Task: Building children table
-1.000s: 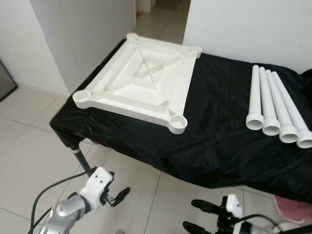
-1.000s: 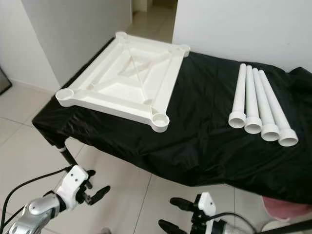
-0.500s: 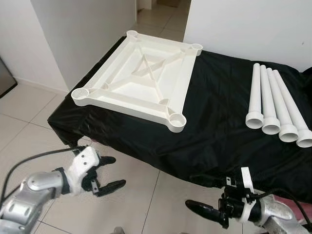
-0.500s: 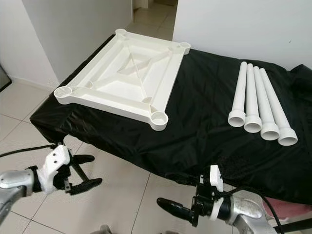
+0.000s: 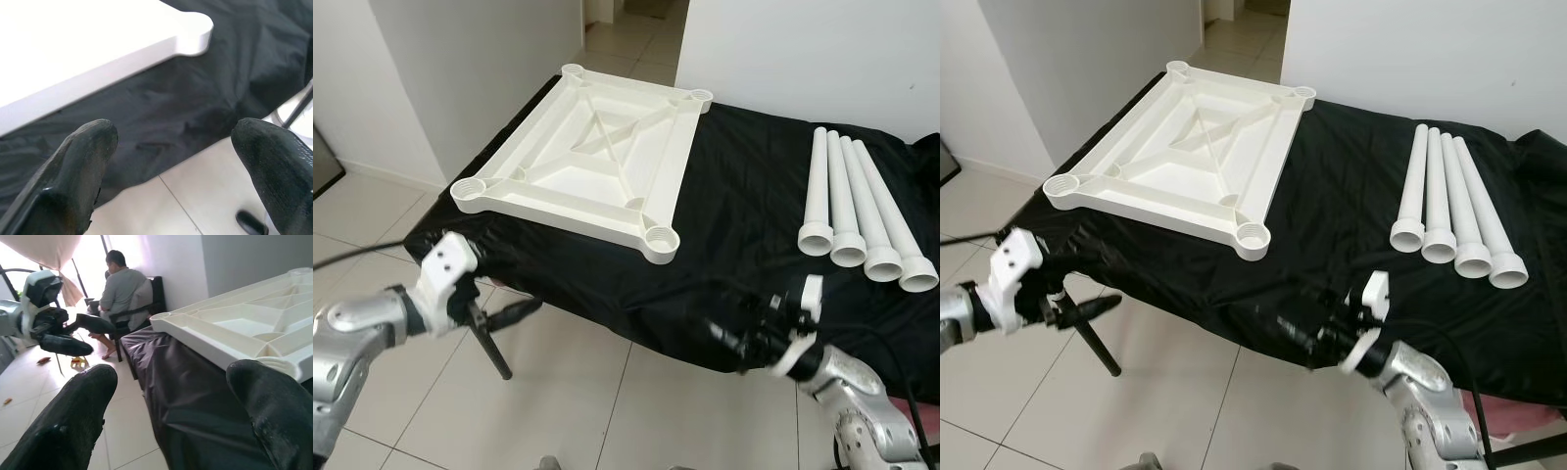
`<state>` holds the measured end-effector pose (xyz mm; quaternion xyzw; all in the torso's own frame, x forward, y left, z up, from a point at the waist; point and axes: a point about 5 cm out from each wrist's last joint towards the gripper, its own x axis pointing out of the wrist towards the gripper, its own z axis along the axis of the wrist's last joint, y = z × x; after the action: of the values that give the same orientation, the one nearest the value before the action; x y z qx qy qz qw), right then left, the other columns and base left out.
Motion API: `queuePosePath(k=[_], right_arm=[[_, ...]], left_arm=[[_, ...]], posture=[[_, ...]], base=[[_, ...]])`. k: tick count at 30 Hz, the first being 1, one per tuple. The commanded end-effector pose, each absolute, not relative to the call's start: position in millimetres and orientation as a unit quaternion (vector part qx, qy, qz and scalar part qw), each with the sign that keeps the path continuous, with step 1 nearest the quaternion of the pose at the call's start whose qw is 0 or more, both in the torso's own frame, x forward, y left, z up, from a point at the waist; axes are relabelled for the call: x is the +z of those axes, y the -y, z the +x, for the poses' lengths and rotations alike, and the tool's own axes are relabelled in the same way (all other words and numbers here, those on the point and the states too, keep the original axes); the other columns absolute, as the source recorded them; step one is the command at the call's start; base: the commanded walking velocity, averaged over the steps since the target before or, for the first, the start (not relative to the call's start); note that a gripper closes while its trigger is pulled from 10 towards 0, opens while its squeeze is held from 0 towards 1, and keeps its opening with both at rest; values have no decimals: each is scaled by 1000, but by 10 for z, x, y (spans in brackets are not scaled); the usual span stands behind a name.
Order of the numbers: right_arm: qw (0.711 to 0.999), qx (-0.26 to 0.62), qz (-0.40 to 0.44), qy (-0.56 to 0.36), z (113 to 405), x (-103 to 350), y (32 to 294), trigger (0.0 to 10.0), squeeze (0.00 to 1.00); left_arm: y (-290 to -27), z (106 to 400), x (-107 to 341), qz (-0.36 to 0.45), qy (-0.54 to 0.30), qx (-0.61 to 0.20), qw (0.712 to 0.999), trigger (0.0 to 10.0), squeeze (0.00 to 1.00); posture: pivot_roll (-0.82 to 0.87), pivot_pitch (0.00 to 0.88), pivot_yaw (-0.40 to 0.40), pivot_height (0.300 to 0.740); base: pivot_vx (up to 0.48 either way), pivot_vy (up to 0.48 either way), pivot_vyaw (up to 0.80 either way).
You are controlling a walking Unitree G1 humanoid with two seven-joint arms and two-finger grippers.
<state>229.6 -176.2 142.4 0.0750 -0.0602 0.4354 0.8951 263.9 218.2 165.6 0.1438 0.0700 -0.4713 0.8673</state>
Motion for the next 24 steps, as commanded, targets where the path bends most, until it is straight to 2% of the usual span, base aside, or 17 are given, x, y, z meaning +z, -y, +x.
queuePosePath(k=[1, 2, 3, 4, 6, 7, 8, 9, 10, 11, 19, 21, 24], right_arm=[[903, 418, 77, 60, 2316, 1409, 1797, 10000, 0], [913, 393, 80, 72, 2370, 1431, 1794, 10000, 0], [913, 393, 80, 72, 2370, 1431, 1794, 10000, 0], [924, 364, 79, 85, 2427, 1461, 1779, 10000, 0], [924, 364, 79, 85, 2427, 1461, 1779, 10000, 0], [932, 340, 78, 98, 2471, 1491, 1764, 10000, 0], [932, 340, 78, 98, 2471, 1491, 1764, 10000, 0], [942, 308, 79, 110, 2527, 1527, 1743, 10000, 0], [942, 308, 79, 110, 2527, 1527, 1743, 10000, 0], [953, 268, 78, 119, 2588, 1557, 1729, 10000, 0], [977, 149, 77, 129, 2775, 1612, 1775, 10000, 0], [977, 149, 77, 129, 2775, 1612, 1775, 10000, 0], [985, 85, 79, 128, 2884, 1632, 1785, 10000, 0]], left_arm=[[-2181, 2659, 1660, 141, -69, -468, 869, 10000, 0], [-2176, 2736, 1691, 130, -51, -446, 884, 10000, 0], [-2176, 2736, 1691, 130, -51, -446, 884, 10000, 0], [-2169, 2827, 1731, 109, -29, -413, 904, 10000, 0], [-2169, 2827, 1731, 109, -29, -413, 904, 10000, 0], [-2161, 2891, 1760, 90, -15, -389, 917, 10000, 0], [-2161, 2891, 1760, 90, -15, -389, 917, 10000, 0], [-2137, 2966, 1790, 67, 1, -356, 932, 10000, 0], [-2137, 2966, 1790, 67, 1, -356, 932, 10000, 0], [-2087, 3008, 1809, 50, 15, -332, 942, 10000, 0], [-1993, 3125, 1727, 41, 13, -249, 967, 10000, 0], [-1993, 3125, 1727, 41, 13, -249, 967, 10000, 0], [-1960, 3234, 1735, 30, 22, -194, 980, 10000, 0]], posture=[[13, 0, -9, 740], [13, 0, -9, 740], [13, 0, -9, 740], [9, 0, -10, 740], [9, 0, -10, 740], [9, 0, -10, 740], [9, 0, -10, 740], [9, 0, -10, 740], [9, 0, -10, 740], [1, 0, -17, 740], [3, 0, -27, 740], [3, 0, -27, 740], [12, 0, -40, 740]], base=[[0, 0, 0], [0, 0, 0], [0, 0, 0], [0, 0, 0], [0, 0, 0], [0, 0, 0], [0, 0, 0], [0, 0, 0], [0, 0, 0], [0, 0, 0], [0, 0, 0], [0, 0, 0], [0, 0, 0]])
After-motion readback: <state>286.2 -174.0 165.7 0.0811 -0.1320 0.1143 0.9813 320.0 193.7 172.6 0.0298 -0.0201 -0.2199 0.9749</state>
